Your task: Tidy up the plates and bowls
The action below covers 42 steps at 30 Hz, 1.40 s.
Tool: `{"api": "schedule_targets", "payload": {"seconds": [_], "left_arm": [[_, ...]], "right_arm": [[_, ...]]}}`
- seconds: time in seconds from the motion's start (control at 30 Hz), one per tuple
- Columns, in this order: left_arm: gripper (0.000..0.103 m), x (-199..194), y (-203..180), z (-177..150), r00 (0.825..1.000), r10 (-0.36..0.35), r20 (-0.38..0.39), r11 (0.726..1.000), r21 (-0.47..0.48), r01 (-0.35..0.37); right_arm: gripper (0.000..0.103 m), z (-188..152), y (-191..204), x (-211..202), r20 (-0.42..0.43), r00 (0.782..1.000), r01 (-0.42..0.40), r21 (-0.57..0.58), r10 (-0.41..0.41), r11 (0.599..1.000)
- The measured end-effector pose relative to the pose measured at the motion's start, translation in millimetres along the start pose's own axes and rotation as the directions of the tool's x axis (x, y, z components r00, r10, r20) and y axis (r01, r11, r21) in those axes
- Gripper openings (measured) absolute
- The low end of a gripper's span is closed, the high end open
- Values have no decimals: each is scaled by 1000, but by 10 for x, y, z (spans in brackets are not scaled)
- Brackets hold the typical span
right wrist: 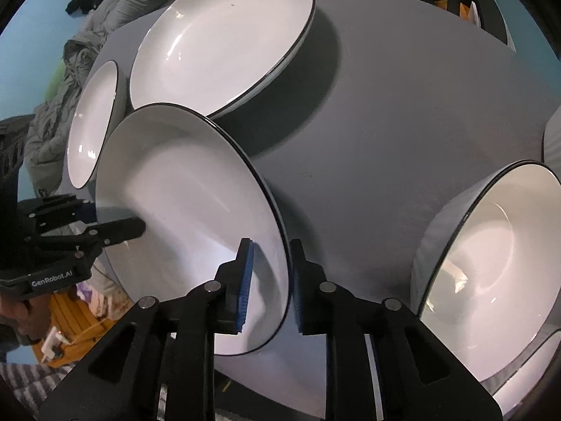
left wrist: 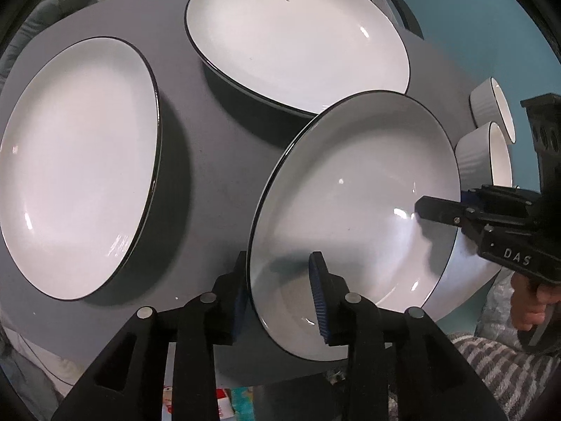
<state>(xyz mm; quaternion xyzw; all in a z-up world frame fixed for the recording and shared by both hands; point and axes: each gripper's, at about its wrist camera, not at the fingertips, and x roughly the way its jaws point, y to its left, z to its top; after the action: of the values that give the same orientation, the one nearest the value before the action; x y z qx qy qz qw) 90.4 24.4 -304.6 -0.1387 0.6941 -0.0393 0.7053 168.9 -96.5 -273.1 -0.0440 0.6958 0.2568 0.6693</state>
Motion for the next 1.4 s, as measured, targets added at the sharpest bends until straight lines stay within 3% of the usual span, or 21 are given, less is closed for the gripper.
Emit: {"api": "schedule_targets", "payload": {"seconds": [0.17,0.33,0.8,1.07,1.4], "left_arm": [[28,-26,90,-28,1000,-21,5,1000,-22,21],[19,-69,152,-25,998,-57,-8,997,-49,57],[19,-223,227,75,999,-46,2,998,-51,46],[19,-425,207,304,998,-40,41,998,-51,42],[20,-598,222,851,996,0,90,999,-39,3]], "right_arm": [[19,-32,-5,-31,35,999,1,0,-1,1000],[17,-1,-53,-39,13,1000,-4,25,4,1000],[13,58,6,-146,-11,1000,-28,39,29,999],[13,223,70,-337,12,1000,-16,38,15,999],[13,521,26,-465,46,999,10,12,-10,1000]]}}
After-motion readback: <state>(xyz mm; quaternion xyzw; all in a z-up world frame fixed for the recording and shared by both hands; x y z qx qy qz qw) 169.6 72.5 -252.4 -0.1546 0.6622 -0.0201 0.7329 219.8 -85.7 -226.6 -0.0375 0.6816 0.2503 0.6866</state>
